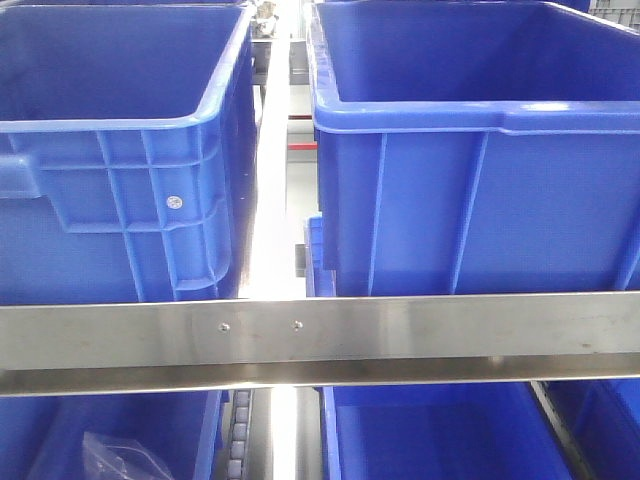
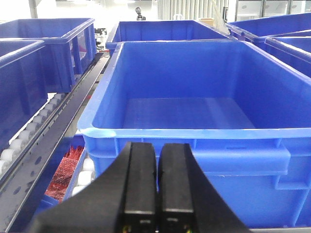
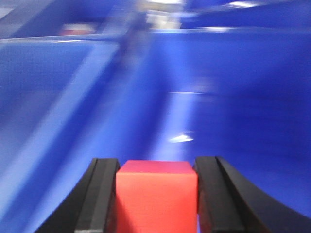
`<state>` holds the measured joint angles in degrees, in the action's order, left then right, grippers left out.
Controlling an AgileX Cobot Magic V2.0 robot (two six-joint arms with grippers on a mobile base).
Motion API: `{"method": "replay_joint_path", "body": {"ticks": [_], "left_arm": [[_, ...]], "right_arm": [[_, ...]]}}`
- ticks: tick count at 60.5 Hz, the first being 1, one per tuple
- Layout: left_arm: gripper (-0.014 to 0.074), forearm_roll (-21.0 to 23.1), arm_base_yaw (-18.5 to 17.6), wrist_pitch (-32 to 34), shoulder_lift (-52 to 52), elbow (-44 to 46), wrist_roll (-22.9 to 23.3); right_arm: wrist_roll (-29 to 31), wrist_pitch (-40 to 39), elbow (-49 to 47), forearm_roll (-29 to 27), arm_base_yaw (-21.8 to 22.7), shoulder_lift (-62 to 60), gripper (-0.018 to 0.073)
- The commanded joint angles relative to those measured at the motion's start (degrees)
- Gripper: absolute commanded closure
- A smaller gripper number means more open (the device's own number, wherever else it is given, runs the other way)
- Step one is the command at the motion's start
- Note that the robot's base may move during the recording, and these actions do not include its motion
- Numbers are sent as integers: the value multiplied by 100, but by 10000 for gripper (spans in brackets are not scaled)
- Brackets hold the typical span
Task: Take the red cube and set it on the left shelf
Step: 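Lower the red cube into the blue crate and open the right gripper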
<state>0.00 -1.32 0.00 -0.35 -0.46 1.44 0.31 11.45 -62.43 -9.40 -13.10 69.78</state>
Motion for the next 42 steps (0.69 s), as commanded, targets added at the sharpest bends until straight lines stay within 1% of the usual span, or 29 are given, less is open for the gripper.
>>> {"method": "replay_joint_path", "body": {"ticks": [1, 10, 13, 16, 19, 22, 26, 28, 42], "left_arm": [[495, 0, -23, 488, -82, -141, -1], [495, 0, -23, 488, -82, -141, -1], [495, 0, -23, 488, -82, -141, -1], [495, 0, -23, 488, -82, -141, -1], [495, 0, -23, 488, -82, -141, -1], [495, 0, -23, 488, -82, -141, -1], [495, 0, -23, 488, -82, -141, -1], [495, 0, -23, 488, -82, -141, -1], [495, 0, -23, 488, -82, -141, -1]], "right_arm": [[50, -466, -579, 20, 210, 359, 502], [50, -159, -1163, 27, 299, 1196, 496], [50, -39, -1357, 31, 299, 1412, 468], [50, 19, -1500, 31, 299, 1601, 390], [50, 8, -1601, 31, 299, 1755, 258], [50, -64, -1685, 31, 299, 1893, 78], [50, -100, -1751, 31, 299, 1982, -73], [50, -100, -1775, 31, 299, 2019, -80], [50, -192, -1782, 31, 299, 2020, 17]]}}
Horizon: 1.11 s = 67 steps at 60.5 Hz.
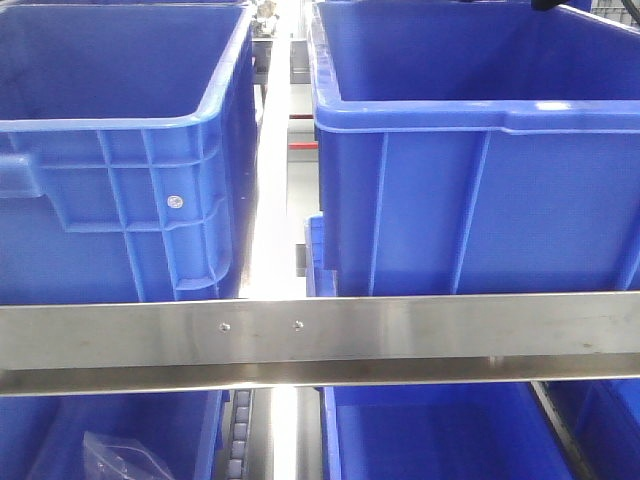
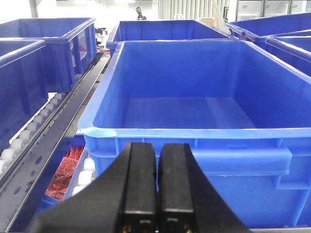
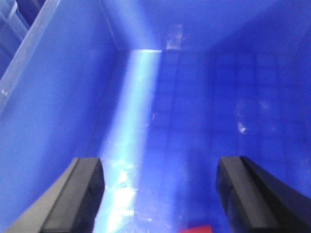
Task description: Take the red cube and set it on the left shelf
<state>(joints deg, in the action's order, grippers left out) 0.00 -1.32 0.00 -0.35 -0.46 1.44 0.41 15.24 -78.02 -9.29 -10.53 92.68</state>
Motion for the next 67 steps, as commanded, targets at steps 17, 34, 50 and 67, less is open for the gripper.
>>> {"method": "replay_joint_path", "body": {"ticks": [17, 34, 50, 67], "left_arm": [[495, 0, -23, 488, -82, -141, -1], [495, 0, -23, 488, -82, -141, -1], [495, 0, -23, 488, -82, -141, -1], [495, 0, -23, 488, -82, -141, -1]], "right_arm": [[40, -881, 386, 29, 41, -875, 487], [40, -2426, 1889, 29, 27, -2034, 510], [40, -2282, 2057, 29, 3, -2341, 510], [40, -2240, 2057, 29, 3, -2336, 510]]}}
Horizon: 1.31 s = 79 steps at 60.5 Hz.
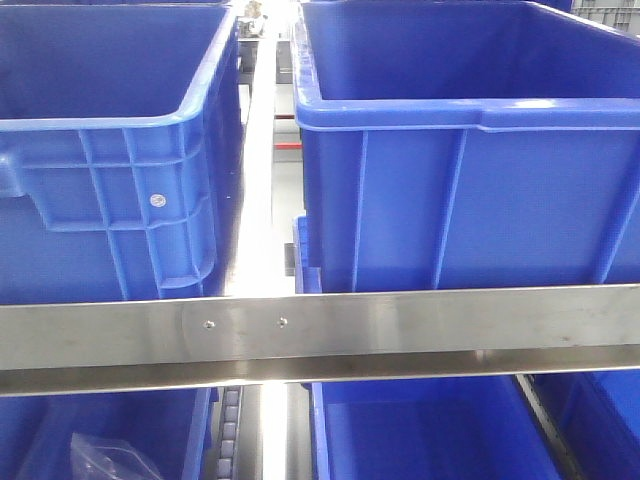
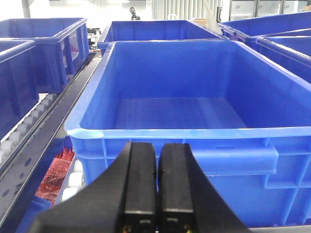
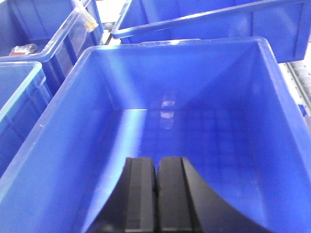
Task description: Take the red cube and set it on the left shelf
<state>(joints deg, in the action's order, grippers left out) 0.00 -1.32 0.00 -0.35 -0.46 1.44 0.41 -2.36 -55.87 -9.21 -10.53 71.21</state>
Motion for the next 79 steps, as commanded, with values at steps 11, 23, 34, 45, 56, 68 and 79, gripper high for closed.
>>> {"method": "replay_joint_path", "body": {"ticks": [11, 23, 34, 45, 56, 68, 79], "left_arm": [[495, 0, -23, 488, -82, -141, -1], [495, 0, -23, 488, -82, -141, -1], [495, 0, -23, 488, -82, -141, -1], [495, 0, -23, 488, -82, -141, -1], [495, 0, -23, 488, -82, -141, -1], [495, 0, -23, 488, -82, -141, -1], [495, 0, -23, 488, -82, -141, -1]], "right_arm": [[40, -479, -158, 21, 3, -182, 510], [40, -1, -62, 27, 30, -340, 510], [40, -11, 623, 211, 137, -834, 510], [40, -11, 1556, 211, 441, -1544, 510], [40, -11, 2518, 211, 798, -2374, 510], [40, -87, 3649, 211, 1178, -3466, 510], [40, -102, 4724, 211, 1453, -4590, 510]]}}
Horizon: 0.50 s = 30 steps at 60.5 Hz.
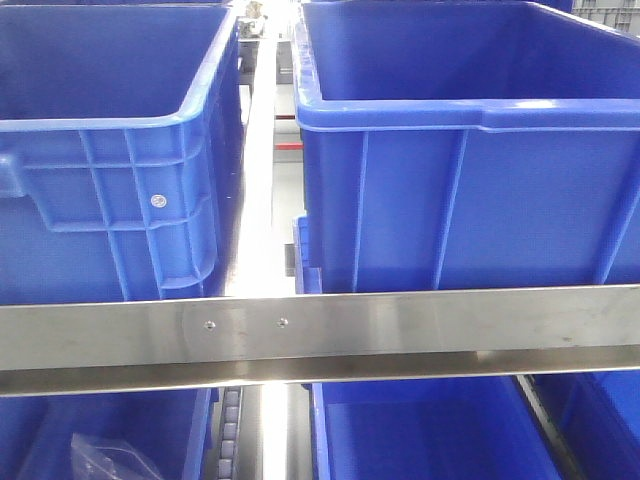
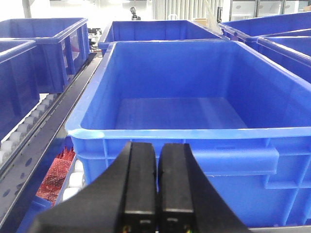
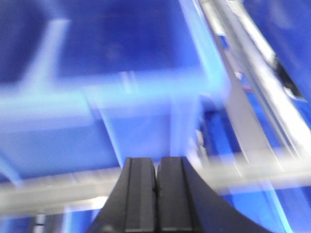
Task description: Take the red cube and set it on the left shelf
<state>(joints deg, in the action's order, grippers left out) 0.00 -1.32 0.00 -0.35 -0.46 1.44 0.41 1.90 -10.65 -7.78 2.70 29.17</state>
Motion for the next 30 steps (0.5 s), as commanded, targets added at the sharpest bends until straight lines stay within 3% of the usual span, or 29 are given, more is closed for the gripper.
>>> {"method": "replay_joint_path", "body": {"ticks": [1, 13, 30], "left_arm": [[495, 0, -23, 488, -82, -141, -1], [495, 0, -23, 488, -82, -141, -1], [495, 0, -23, 488, -82, -141, -1]], "right_arm": [[40, -529, 281, 68, 160, -529, 510], [40, -502, 1158, 68, 403, -1790, 510], [40, 214, 1137, 156, 446, -2754, 510]]}}
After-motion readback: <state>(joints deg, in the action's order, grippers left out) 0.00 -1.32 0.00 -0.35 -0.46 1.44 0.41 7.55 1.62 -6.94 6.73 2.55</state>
